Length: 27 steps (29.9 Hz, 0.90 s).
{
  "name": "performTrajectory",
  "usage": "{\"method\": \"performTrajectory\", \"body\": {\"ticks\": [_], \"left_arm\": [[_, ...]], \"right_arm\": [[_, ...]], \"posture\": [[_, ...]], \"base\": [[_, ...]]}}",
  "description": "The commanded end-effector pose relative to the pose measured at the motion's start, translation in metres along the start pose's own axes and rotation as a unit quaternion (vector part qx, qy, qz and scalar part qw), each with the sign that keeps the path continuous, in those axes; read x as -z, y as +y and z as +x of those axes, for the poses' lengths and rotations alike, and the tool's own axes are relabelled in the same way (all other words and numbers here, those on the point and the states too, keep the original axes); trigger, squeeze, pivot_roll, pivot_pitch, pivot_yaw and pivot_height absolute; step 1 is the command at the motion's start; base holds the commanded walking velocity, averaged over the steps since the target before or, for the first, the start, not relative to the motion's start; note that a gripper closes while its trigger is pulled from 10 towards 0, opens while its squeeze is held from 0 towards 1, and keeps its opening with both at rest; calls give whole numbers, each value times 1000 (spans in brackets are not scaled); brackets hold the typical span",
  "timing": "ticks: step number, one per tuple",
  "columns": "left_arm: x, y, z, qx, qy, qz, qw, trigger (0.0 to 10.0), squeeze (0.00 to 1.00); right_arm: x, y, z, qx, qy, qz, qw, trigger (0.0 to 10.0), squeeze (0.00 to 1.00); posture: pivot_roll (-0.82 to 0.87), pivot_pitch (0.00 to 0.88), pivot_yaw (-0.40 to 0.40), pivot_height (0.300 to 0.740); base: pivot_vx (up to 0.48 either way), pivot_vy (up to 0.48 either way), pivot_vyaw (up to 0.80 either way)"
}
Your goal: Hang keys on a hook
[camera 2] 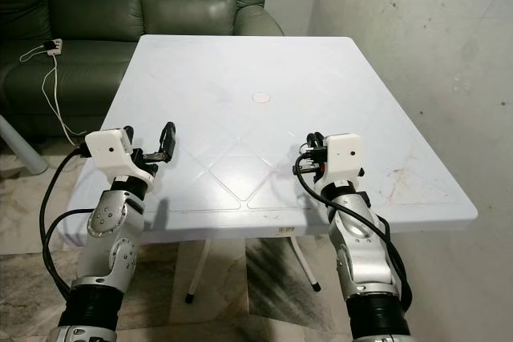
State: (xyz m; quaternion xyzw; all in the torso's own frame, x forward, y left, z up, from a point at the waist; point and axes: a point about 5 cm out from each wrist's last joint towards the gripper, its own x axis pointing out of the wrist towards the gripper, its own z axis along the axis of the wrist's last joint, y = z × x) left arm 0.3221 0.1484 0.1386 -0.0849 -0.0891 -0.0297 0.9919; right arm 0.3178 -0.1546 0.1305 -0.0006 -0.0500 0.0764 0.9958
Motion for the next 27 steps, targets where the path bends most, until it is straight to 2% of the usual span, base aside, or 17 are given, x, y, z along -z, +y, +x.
{"method": "performTrajectory", "body": {"ticks": [1,6,9,15,24,27], "left_arm": [[-1,-5,2,11,-3,7,1000,10000,0],[-1,-4,1,7,-7,-8,1000,10000,0],[13,-4,-8,4,13,2,1000,10000,0],[19,-3,-15,6,23,-6,1000,10000,0],[18,-5,-16,10,19,0,1000,10000,0],[15,-7,-15,16,10,6,1000,10000,0]], "right_arm": [[1,-2,1,1,8,-2,1000,10000,0],[2,-1,-1,1,2,-5,1000,10000,0],[15,0,-8,-9,5,1,1000,10000,0],[23,0,-15,-17,17,3,1000,10000,0],[19,-1,-10,-14,11,2,1000,10000,0],[19,-3,-8,-8,16,5,1000,10000,0]], "posture": [[-12,0,-48,740],[-12,0,-46,740],[-12,0,-47,740],[-7,0,-50,740],[-2,0,-53,740],[-3,0,-53,740]], "base": [[0,0,-775],[0,0,-775],[0,0,0],[0,0,0],[0,0,0],[0,0,-748]]}}
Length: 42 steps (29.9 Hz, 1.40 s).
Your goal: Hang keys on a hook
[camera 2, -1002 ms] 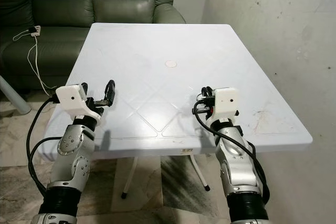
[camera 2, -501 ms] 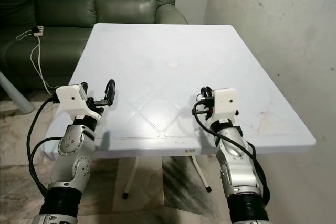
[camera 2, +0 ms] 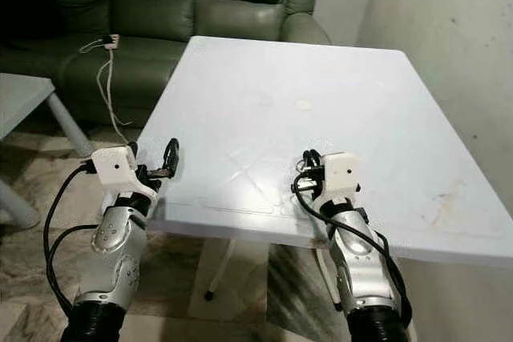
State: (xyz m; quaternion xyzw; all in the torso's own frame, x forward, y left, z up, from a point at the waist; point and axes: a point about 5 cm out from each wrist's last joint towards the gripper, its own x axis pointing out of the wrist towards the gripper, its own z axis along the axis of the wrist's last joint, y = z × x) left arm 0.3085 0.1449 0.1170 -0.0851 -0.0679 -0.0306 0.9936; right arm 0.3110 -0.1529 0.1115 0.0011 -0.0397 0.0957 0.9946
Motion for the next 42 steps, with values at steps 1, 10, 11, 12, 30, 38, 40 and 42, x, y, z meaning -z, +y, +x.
{"method": "performTrajectory", "body": {"ticks": [1,10,11,12,30,38,40,42], "left_arm": [[-5,-7,3,19,-12,11,1000,10000,0],[-10,-10,5,27,-23,11,999,10000,0],[-10,-10,5,27,-23,11,999,10000,0],[-10,-10,5,27,-23,12,999,10000,0],[-10,-8,6,7,-23,-16,1000,10000,0],[-9,-8,4,3,-19,-17,1000,10000,0],[-9,-8,4,1,-18,-18,1000,10000,0],[-9,-8,4,0,-18,-19,1000,10000,0]], "right_arm": [[-1,-6,0,10,4,1,1000,10000,0],[-4,-5,2,12,0,-2,1000,10000,0],[-4,-5,3,12,0,-1,1000,10000,0],[-4,-5,3,13,0,-1,1000,10000,0],[-5,-5,4,13,1,-2,1000,10000,0],[-6,-5,4,10,1,-6,1000,10000,0],[-6,-5,3,10,1,-6,1000,10000,0],[-6,-5,3,9,1,-7,1000,10000,0]], "posture": [[-4,0,-54,740],[-6,0,-52,740],[-6,0,-52,740],[-5,0,-50,740],[-3,0,-55,740],[-2,0,-60,740],[-2,0,-61,740],[-2,0,-61,740]], "base": [[0,0,-756],[0,-213,-756],[0,-480,-756],[0,-480,-756],[0,-293,-759],[0,0,-762],[0,0,-763],[0,0,-763]]}}
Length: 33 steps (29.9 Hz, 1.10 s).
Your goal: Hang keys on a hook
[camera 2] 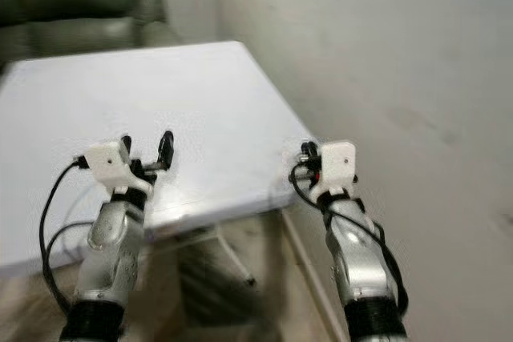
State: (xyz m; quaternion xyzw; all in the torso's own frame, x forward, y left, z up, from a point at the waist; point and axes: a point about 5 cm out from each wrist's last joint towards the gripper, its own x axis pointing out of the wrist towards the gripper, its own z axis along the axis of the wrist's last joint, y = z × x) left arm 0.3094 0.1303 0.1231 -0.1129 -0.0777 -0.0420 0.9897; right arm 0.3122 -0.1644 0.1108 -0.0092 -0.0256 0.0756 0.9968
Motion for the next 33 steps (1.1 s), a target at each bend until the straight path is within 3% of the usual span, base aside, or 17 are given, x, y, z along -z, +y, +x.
{"method": "performTrajectory", "body": {"ticks": [1,13,18,33], "left_arm": [[-6,7,2,-11,-8,8,1000,10000,0],[-2,4,-1,-15,-3,-12,1000,10000,0],[7,6,-6,-22,16,3,1000,10000,0],[3,6,-7,-24,8,-21,999,10000,0]], "right_arm": [[-7,7,4,-12,-14,1,1000,10000,0],[-9,9,1,-25,-25,-2,999,10000,0],[-6,8,0,-25,-20,-4,999,10000,0],[-9,8,-1,-26,-32,1,999,10000,0]], "posture": [[-2,0,-61,740],[-5,0,-65,740],[-5,0,-65,740],[3,0,-69,740]], "base": [[0,0,-763],[0,0,-128],[0,0,0],[0,0,0]]}}
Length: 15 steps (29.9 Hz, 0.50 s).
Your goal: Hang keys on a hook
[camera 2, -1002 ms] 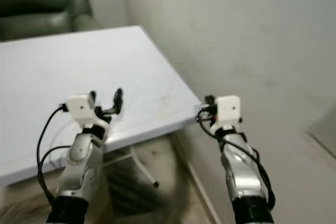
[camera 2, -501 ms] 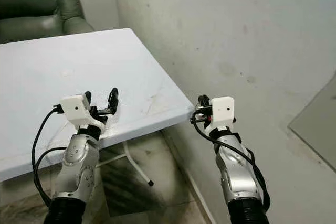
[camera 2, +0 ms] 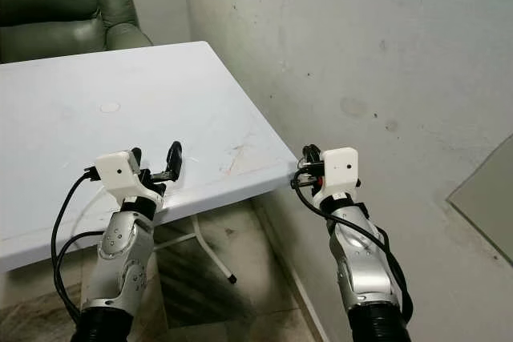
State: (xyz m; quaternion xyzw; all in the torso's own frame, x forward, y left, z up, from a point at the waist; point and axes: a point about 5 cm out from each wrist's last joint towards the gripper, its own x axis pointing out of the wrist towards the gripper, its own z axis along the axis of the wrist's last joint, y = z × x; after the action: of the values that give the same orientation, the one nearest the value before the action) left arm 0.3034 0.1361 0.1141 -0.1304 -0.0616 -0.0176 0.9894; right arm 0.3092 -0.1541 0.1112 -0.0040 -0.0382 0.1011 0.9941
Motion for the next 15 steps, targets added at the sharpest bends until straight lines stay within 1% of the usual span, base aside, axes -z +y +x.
{"method": "performTrajectory", "body": {"ticks": [1,5,6,15], "left_arm": [[-3,-2,0,3,-4,-5,1000,10000,0],[-3,-1,0,1,-3,-10,1000,10000,0],[-3,-1,0,0,-3,-11,1000,10000,0],[-4,0,0,-3,-2,-17,1000,10000,0]], "right_arm": [[-8,-2,0,-1,-19,-5,1000,10000,0],[-9,-1,1,-4,-20,-4,1000,10000,0],[-9,-1,1,-5,-20,-4,1000,10000,0],[-9,0,1,-9,-19,-4,1000,10000,0]], "posture": [[3,0,-69,740],[7,0,-71,740],[7,0,-71,740],[7,0,-75,740]], "base": [[0,0,0],[0,0,0],[0,270,0],[0,435,0]]}}
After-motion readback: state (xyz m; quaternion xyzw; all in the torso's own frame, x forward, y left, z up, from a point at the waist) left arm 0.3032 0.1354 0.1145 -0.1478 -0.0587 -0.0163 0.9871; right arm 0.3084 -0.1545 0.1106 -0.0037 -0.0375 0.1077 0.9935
